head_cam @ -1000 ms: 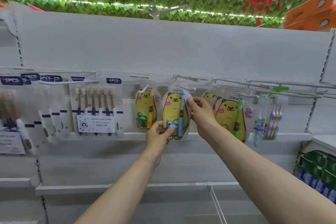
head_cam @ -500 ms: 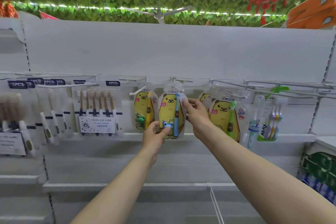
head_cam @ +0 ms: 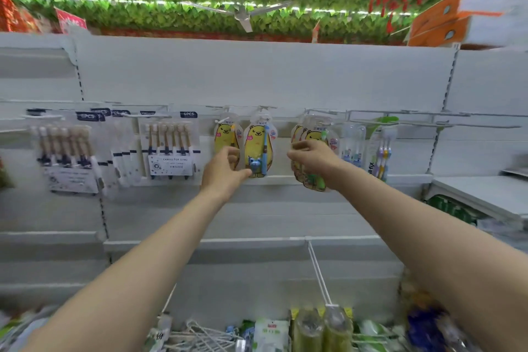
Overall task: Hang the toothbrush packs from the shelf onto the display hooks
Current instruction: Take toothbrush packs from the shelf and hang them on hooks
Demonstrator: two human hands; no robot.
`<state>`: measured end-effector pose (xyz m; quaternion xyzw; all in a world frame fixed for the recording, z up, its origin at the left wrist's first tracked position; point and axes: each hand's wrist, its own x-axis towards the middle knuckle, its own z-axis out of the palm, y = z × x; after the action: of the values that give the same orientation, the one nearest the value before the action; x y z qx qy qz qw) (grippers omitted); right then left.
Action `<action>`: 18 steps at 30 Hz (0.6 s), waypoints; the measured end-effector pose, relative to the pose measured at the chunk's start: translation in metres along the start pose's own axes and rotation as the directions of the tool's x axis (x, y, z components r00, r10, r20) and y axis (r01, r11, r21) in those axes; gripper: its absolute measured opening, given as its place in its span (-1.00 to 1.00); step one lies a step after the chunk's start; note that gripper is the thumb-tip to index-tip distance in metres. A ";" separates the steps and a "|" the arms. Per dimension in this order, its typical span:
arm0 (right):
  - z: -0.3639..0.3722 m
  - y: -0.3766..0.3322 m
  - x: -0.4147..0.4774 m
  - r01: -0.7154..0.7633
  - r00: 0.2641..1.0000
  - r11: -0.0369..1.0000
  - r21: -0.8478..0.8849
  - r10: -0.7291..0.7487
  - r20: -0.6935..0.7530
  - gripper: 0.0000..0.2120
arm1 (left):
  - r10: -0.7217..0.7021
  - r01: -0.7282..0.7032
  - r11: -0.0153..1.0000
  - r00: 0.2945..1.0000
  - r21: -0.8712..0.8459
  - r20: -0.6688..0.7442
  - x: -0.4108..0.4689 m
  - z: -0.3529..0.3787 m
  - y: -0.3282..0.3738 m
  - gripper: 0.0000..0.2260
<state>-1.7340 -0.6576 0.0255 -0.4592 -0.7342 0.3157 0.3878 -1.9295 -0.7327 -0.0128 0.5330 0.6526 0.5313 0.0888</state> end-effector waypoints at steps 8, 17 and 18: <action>-0.086 -0.020 -0.134 0.213 0.968 0.623 -0.753 -0.238 0.077 -0.56 | 0.225 -0.329 0.856 0.931 0.399 0.287 -0.084 -0.027 0.074 -0.51; -0.195 0.011 -0.217 0.109 0.980 0.646 -0.756 -0.199 -0.030 -0.55 | 0.339 -0.470 0.826 0.855 0.311 0.393 -0.159 0.040 0.171 -0.53; -0.208 0.018 -0.222 0.100 0.980 0.646 -0.756 -0.194 -0.036 -0.55 | 0.347 -0.479 0.823 0.849 0.305 0.398 -0.164 0.050 0.181 -0.53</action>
<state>-1.4864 -0.8324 0.0528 -0.5341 -0.8104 -0.0748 0.2291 -1.7186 -0.8566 0.0347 0.7498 0.5887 0.3003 -0.0325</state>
